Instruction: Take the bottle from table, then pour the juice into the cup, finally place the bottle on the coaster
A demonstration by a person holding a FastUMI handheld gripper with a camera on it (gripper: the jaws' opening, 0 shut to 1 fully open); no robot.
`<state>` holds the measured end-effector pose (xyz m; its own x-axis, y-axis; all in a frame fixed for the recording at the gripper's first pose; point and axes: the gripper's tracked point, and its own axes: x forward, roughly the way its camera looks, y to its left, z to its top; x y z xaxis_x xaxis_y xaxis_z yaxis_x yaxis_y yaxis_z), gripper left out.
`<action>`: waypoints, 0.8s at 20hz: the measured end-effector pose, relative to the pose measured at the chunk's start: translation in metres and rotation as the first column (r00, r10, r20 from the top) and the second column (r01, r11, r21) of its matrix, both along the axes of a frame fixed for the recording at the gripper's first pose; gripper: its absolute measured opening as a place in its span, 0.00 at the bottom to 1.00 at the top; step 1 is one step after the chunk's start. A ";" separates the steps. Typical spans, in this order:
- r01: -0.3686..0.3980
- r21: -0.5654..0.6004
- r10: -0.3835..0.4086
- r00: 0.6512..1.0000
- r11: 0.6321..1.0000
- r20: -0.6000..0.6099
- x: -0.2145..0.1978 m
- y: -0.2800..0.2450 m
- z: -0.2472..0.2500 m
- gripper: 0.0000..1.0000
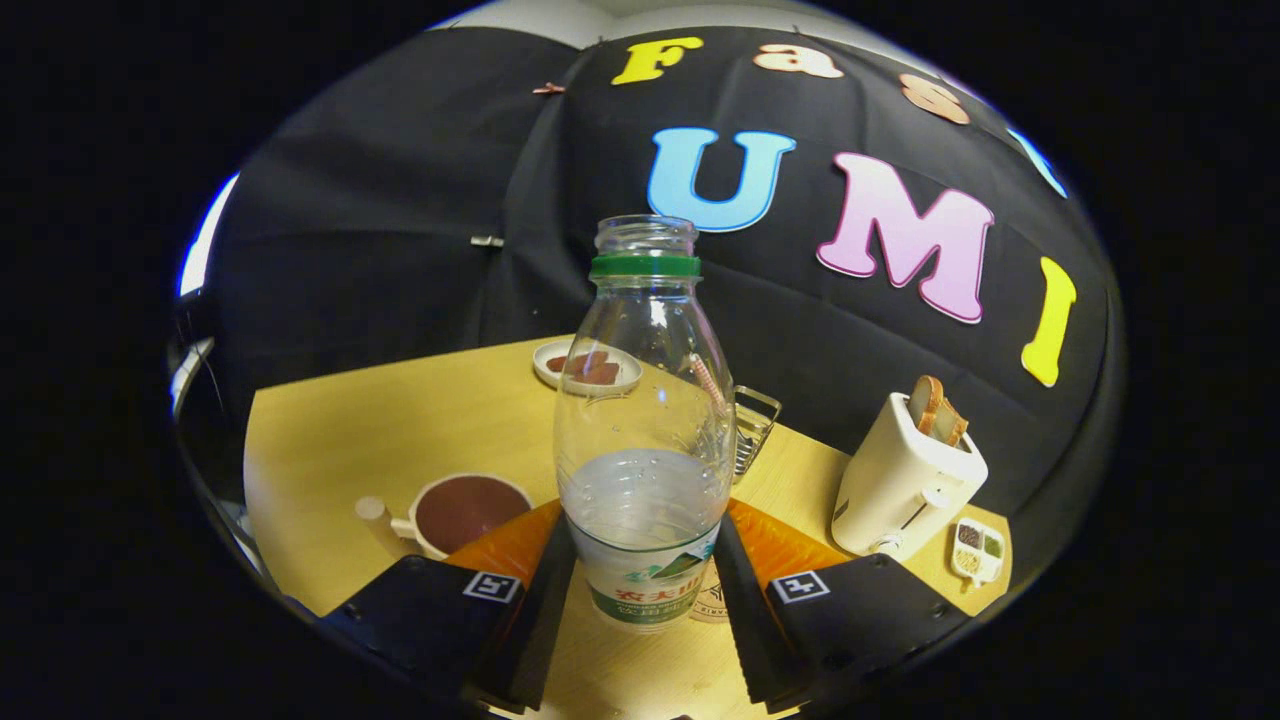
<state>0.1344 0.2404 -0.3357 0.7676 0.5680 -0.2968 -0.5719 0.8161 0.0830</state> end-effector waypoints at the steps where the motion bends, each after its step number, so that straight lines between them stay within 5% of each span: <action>1: 0.013 0.041 -0.013 1.000 0.999 -0.006 0.006 -0.003 0.004 0.76; 6: 0.098 0.162 -0.091 0.995 0.982 -0.049 0.044 -0.022 -0.004 0.76; 16: 0.177 0.102 -0.171 0.983 0.979 -0.068 0.078 -0.043 -0.044 0.77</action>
